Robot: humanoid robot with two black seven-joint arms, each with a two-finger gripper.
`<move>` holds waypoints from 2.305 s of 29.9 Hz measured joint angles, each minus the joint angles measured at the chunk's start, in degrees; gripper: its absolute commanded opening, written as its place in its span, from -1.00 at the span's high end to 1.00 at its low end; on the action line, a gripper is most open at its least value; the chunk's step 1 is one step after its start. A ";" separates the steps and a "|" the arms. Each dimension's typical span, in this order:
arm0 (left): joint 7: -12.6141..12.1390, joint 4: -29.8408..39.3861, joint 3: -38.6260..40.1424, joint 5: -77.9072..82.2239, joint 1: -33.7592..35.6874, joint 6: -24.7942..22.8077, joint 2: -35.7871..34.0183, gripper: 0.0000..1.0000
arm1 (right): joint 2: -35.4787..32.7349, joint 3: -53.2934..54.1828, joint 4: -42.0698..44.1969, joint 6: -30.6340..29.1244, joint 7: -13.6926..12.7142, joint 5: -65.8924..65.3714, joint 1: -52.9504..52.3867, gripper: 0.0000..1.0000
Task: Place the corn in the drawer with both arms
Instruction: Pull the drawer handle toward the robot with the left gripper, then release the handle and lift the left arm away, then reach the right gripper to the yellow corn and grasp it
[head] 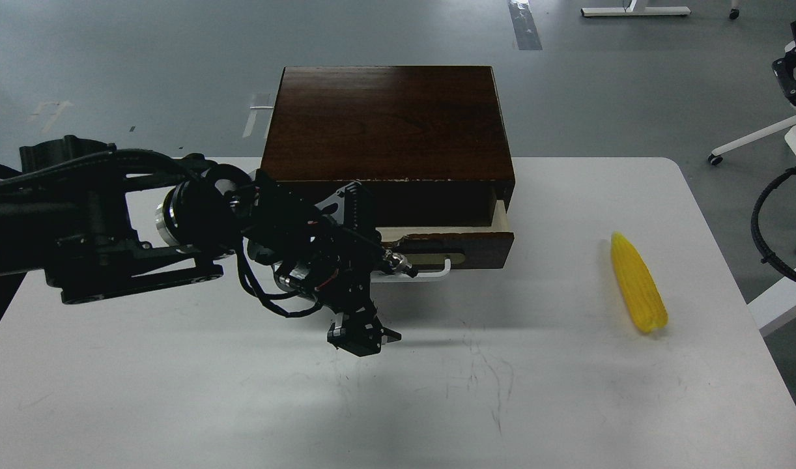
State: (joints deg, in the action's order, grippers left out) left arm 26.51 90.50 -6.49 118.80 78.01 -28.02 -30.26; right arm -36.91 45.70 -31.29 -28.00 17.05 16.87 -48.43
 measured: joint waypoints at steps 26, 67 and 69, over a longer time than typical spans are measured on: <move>0.36 -8.65 21.71 -39.93 -0.04 0.00 -5.86 -0.95 | -7.98 -9.52 -2.74 0.00 -0.61 -3.75 -3.41 -1.00; 0.47 -47.15 36.94 -129.35 -18.46 0.02 -4.24 -0.96 | -9.88 -58.46 -20.13 14.59 -0.72 -79.71 -12.15 -0.67; 0.47 -47.11 37.08 -129.35 -18.48 0.02 -4.26 -0.96 | -8.59 -58.59 -19.41 15.74 -0.76 -79.72 -11.24 -0.67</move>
State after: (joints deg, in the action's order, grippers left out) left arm 26.98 43.39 30.59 -10.54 59.53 -28.00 -34.52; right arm -45.50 -12.88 -50.70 -12.26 16.29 -62.84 -59.67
